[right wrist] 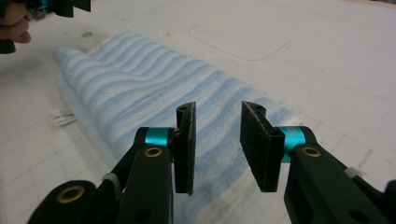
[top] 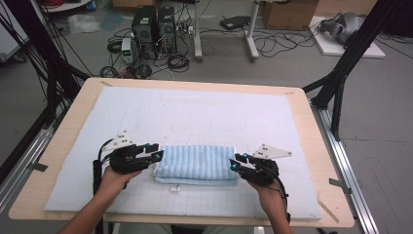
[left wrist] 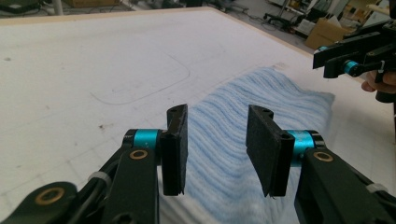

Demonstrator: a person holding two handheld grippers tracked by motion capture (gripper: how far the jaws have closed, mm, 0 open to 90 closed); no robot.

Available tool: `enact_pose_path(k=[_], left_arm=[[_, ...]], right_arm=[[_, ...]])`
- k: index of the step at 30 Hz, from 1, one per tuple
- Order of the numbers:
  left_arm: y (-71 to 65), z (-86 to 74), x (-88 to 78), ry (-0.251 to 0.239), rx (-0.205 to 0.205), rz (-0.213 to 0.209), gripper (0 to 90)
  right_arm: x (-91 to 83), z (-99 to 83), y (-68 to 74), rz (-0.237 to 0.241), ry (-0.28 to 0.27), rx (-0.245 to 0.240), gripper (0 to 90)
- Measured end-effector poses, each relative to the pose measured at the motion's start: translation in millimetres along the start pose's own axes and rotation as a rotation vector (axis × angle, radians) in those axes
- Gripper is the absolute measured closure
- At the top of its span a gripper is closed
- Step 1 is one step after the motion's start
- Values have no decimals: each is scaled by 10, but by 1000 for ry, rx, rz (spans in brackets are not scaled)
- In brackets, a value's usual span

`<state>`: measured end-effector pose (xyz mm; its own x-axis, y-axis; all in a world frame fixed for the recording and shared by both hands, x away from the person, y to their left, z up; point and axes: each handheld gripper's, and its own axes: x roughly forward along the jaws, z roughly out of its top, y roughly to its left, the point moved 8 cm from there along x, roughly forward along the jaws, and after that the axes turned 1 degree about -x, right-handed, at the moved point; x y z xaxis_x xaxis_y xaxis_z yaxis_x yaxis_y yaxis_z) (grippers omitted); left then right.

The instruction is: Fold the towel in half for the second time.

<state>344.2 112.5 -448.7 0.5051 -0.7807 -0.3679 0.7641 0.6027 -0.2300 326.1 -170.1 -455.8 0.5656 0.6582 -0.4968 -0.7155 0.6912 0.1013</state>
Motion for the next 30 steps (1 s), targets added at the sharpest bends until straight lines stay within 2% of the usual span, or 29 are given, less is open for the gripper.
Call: enact_pose_path(k=[2, 4, 6, 7, 9, 16, 20, 24, 27, 29, 30], left_arm=[[-50, -84, 118, 46, 3, -10, 648], [-64, -158, 172, 86, 16, -3, 687], [-57, -263, 201, 148, 35, 13, 729], [-55, -303, 205, 165, 28, 17, 732], [-42, -373, 194, 194, 31, 22, 733], [-50, -457, 145, 222, 79, 33, 739], [-55, -475, 133, 221, 86, 45, 744], [-40, -476, 119, 222, 77, 51, 745], [1, -468, 79, 210, 48, 70, 736], [42, -443, 28, 182, 27, 82, 707], [68, -428, 5, 172, 34, 88, 690]], right_arm=[[117, -14, 18, 6, 22, -11, 660], [219, -62, 39, 17, 56, -16, 660], [292, -131, 61, 25, 98, -33, 659], [319, -177, 83, 28, 132, -49, 654], [329, -212, 113, 35, 153, -75, 647], [257, -318, 155, 31, 187, -129, 627], [191, -379, 166, 30, 190, -120, 629], [147, -412, 170, 40, 178, -103, 629], [113, -418, 160, 50, 176, -93, 624], [55, -399, 145, 59, 152, -72, 597], [16, -372, 136, 64, 129, -64, 586]])
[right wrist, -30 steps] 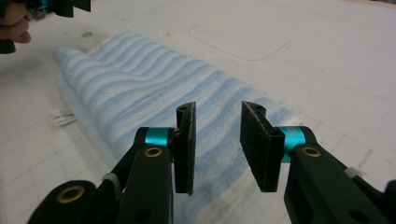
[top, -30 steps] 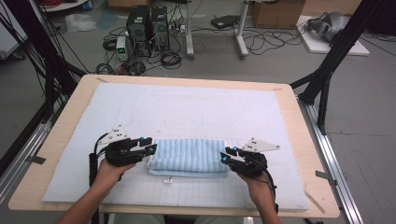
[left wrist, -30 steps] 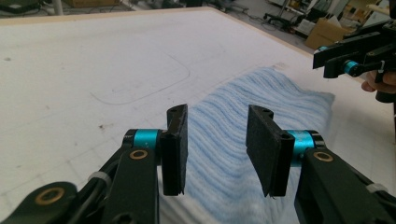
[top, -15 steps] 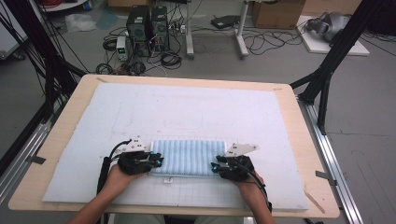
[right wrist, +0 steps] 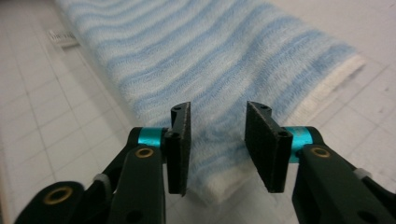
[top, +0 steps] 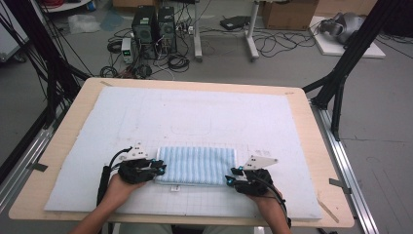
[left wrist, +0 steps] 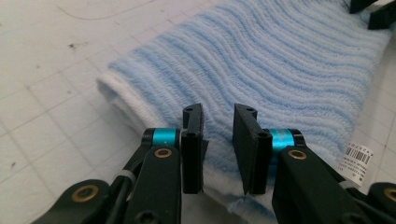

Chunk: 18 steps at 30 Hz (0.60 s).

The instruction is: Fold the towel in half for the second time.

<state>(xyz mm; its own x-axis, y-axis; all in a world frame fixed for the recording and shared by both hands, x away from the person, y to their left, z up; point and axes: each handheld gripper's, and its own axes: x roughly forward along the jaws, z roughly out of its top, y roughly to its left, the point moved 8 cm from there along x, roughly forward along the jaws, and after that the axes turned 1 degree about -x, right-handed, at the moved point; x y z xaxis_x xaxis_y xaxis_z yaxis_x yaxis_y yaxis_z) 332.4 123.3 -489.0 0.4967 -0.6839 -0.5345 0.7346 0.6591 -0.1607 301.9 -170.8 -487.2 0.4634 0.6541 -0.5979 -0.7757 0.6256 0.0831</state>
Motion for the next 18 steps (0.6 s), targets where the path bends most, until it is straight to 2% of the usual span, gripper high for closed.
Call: enact_pose_path(k=[2, 6, 12, 16, 18], left_arm=[[93, 57, -65, -52, -13, 25, 645], [319, 204, -210, -177, -77, 71, 560], [523, 312, -330, -267, -91, 105, 452], [587, 357, -367, -312, -105, 129, 280], [594, 368, -388, -323, -104, 143, 239]], right_arm=[[-94, 63, -34, -1, -65, 23, 567], [-287, 144, -201, -68, -134, 38, 522], [-462, 156, -431, -186, -139, 37, 419], [-514, 150, -529, -231, -149, 56, 312], [-529, 134, -574, -256, -149, 66, 252]])
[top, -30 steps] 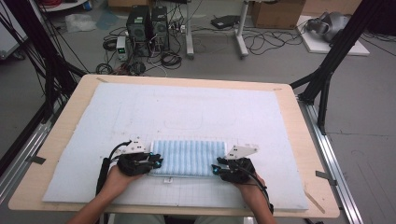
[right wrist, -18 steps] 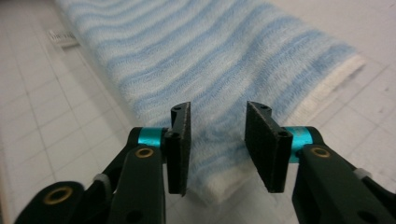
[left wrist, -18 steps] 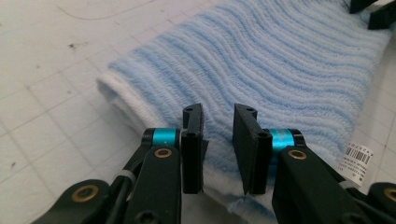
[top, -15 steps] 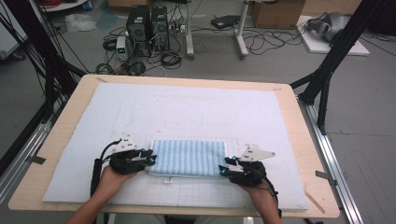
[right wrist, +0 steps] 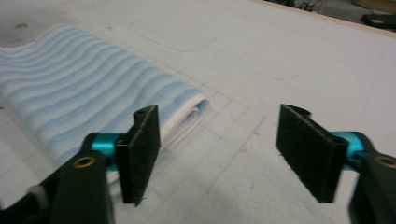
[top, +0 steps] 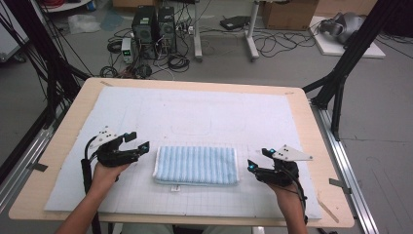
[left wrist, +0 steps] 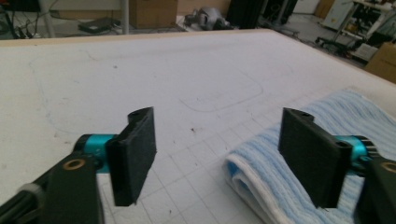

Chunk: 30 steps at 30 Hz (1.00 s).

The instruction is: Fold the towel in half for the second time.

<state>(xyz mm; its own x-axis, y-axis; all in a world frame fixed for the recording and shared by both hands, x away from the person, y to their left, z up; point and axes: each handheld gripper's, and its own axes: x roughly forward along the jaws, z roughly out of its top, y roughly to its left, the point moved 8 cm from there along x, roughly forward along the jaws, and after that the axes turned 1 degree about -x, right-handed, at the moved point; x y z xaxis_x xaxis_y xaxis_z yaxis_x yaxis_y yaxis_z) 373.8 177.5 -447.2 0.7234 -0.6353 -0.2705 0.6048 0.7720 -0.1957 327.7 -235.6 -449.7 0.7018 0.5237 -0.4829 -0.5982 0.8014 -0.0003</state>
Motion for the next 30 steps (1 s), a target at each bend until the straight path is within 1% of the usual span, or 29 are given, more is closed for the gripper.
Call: enact_pose_path(k=[2, 4, 5, 7, 11, 17, 20, 25, 30], left_arm=[[-5, 20, -33, -19, 10, -2, 215], [-3, 47, -85, -40, 13, -6, 211], [1, 55, -109, -42, 20, -6, 212], [4, 71, -151, -55, 24, -6, 212], [19, 67, -211, -58, 31, 0, 212], [24, 65, -267, -64, 35, 4, 213], [38, 53, -290, -60, 37, 8, 215], [51, 34, -305, -52, 40, 12, 218], [48, 26, -297, -48, 40, 13, 219]], right_arm=[[-8, -10, -36, -9, -3, 15, 198], [-29, -9, -80, -30, -12, 26, 151], [-45, -1, -113, -47, -22, 31, 119], [-85, 9, -150, -63, -38, 47, 114], [-158, 14, -193, -83, -56, 53, 112], [-204, 23, -214, -102, -70, 41, 112], [-216, 40, -225, -106, -74, 51, 112], [-210, 41, -241, -109, -73, 51, 112], [-194, 37, -227, -104, -68, 47, 112]])
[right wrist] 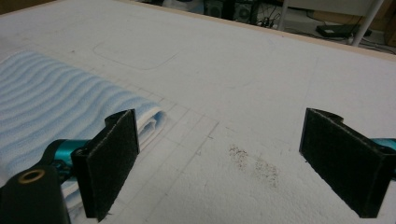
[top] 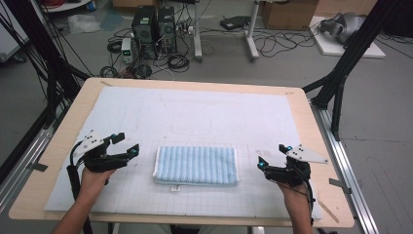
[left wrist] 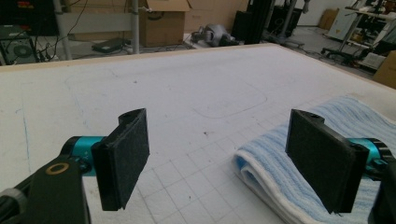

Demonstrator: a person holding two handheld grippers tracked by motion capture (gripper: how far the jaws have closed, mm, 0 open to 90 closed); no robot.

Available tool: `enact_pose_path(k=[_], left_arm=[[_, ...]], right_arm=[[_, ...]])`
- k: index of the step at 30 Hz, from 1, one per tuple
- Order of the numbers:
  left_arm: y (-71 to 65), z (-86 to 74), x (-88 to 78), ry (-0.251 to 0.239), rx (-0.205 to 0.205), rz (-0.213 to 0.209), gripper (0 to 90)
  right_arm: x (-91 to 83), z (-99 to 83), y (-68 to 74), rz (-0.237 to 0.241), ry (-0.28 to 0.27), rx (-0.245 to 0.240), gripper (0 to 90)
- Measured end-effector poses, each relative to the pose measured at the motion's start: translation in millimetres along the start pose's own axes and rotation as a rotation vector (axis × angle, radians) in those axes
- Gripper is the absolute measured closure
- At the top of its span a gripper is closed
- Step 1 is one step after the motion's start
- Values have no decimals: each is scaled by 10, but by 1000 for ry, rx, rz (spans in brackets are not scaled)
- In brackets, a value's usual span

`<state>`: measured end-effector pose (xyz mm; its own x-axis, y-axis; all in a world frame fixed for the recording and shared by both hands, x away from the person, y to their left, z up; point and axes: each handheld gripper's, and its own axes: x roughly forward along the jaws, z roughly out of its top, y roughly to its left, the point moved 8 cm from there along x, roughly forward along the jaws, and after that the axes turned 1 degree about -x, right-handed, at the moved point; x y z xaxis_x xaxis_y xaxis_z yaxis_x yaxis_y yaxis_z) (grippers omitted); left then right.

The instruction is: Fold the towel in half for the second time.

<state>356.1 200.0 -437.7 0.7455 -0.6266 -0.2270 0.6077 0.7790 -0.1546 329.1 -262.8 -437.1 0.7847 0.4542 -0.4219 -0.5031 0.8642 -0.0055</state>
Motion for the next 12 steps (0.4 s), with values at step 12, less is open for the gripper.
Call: enact_pose_path(k=[12], left_arm=[[-2, -24, 33, 10, 0, -2, 222]], right_arm=[[1, -14, -16, -3, 4, 0, 112]])
